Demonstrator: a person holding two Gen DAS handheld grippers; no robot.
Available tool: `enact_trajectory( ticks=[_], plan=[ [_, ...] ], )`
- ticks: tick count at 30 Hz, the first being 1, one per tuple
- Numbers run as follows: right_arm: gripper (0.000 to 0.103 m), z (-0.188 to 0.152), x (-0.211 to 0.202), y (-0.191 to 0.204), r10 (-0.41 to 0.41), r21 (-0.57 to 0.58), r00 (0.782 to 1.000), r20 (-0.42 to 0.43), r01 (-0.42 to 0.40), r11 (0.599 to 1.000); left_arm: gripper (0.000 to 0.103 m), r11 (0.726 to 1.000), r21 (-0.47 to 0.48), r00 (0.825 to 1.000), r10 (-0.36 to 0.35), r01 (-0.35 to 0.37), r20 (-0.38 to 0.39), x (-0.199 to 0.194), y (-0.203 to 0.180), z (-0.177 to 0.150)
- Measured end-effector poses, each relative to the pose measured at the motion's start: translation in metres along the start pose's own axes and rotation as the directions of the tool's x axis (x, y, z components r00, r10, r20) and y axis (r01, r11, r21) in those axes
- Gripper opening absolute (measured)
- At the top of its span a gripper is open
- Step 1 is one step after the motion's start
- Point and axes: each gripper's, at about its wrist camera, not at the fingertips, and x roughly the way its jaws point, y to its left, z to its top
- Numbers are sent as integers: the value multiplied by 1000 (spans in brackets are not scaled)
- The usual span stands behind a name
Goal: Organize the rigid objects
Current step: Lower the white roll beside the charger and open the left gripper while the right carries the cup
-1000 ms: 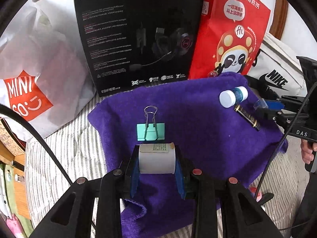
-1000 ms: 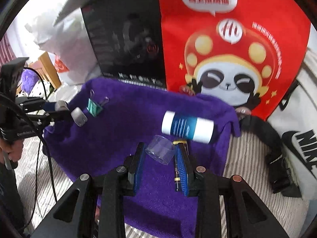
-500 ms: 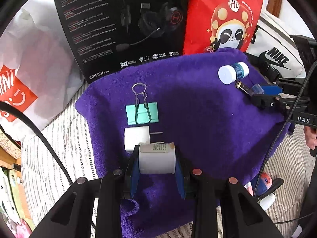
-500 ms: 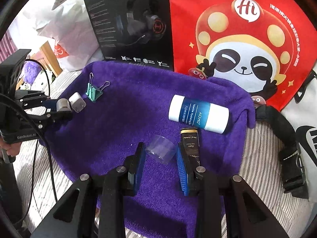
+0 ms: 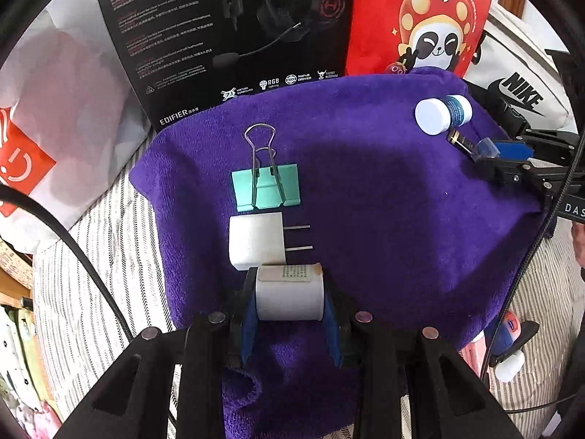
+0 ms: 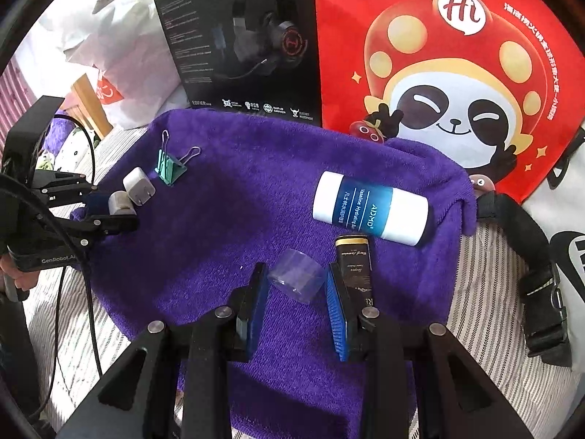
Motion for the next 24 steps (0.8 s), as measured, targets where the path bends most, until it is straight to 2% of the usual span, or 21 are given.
enact_trajectory(
  ticks=[15,16,19,24],
  plan=[
    [31,0,5,-1,-15,-1,1000,-6,15,1000,32,1000,9,1000,-15,15,-4,1,2,-2],
    [31,0,6,0,-16,-2,1000,-8,16,1000,35,1000,8,1000,-20,20,-8,1,2,-2],
    [31,0,5,-1,-19,-6,1000,-5,19,1000,53,998,20,998,-57,57,-22,2,0,-2],
    [31,0,1,-4,-25,1,1000,10,25,1000,56,999,54,1000,-2,3,-28,-4,-11,0]
  ],
)
